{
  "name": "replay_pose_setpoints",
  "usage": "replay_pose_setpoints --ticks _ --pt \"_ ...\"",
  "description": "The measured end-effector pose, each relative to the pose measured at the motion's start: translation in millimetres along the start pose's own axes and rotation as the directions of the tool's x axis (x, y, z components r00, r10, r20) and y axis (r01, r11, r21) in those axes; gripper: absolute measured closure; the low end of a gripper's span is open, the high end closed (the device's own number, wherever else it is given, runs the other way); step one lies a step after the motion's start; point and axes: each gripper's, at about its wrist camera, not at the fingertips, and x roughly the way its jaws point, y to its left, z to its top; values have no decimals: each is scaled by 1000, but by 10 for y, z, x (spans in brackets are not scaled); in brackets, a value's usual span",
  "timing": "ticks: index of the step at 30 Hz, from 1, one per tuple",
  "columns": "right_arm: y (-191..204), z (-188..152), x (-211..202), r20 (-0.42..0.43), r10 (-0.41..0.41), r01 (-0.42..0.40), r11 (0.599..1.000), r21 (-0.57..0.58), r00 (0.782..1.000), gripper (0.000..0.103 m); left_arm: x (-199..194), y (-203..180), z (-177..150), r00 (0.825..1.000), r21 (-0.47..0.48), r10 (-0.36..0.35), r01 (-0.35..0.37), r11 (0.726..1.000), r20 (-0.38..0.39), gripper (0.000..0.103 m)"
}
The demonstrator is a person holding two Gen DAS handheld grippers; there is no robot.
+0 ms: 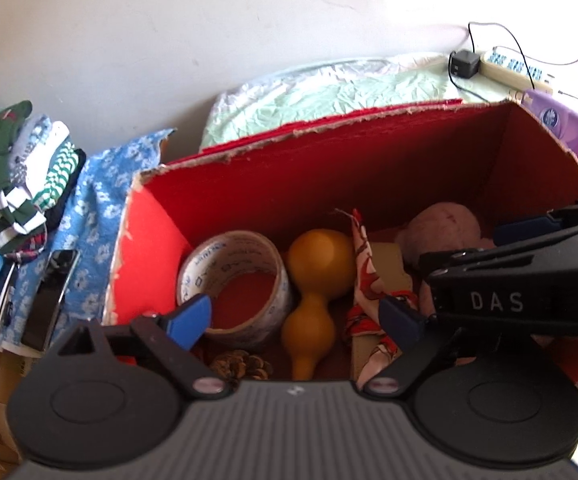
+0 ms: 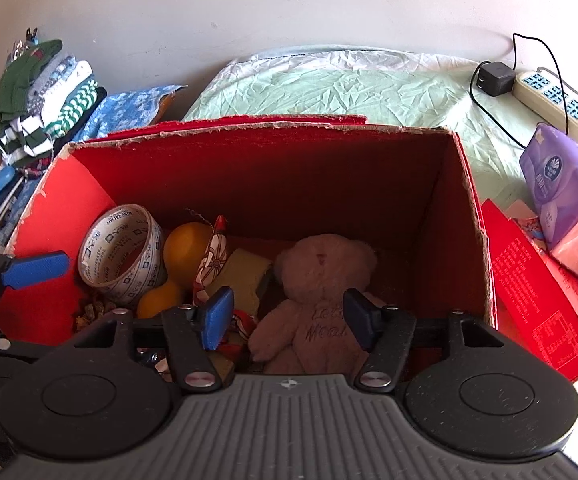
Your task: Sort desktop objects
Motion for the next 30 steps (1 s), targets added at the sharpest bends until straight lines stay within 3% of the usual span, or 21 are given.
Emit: replay_pose_setpoints --ticks 6,11,16,20,24,30 --pt "20 -51 -46 31 6 -7 999 34 1000 34 -30 117 -21 999 -84 -36 35 996 -4 11" --pt "60 -102 -220 118 6 -11 999 48 993 34 -200 154 -48 997 -123 -21 31 992 78 9" --pt "158 -142 -586 262 -22 11 999 46 965 21 -398 205 -24 985 -167 -7 37 985 174 1" --pt "225 -176 -760 330 -57 46 998 39 942 17 -416 206 -6 985 -190 -10 44 981 173 1" --pt "220 -187 -769 314 -59 47 998 46 948 17 -406 214 -19 990 -192 -17 44 980 141 1" --pt "243 -285 -935 340 -69 43 996 82 938 17 -584 208 -50 984 -183 41 -10 983 172 1"
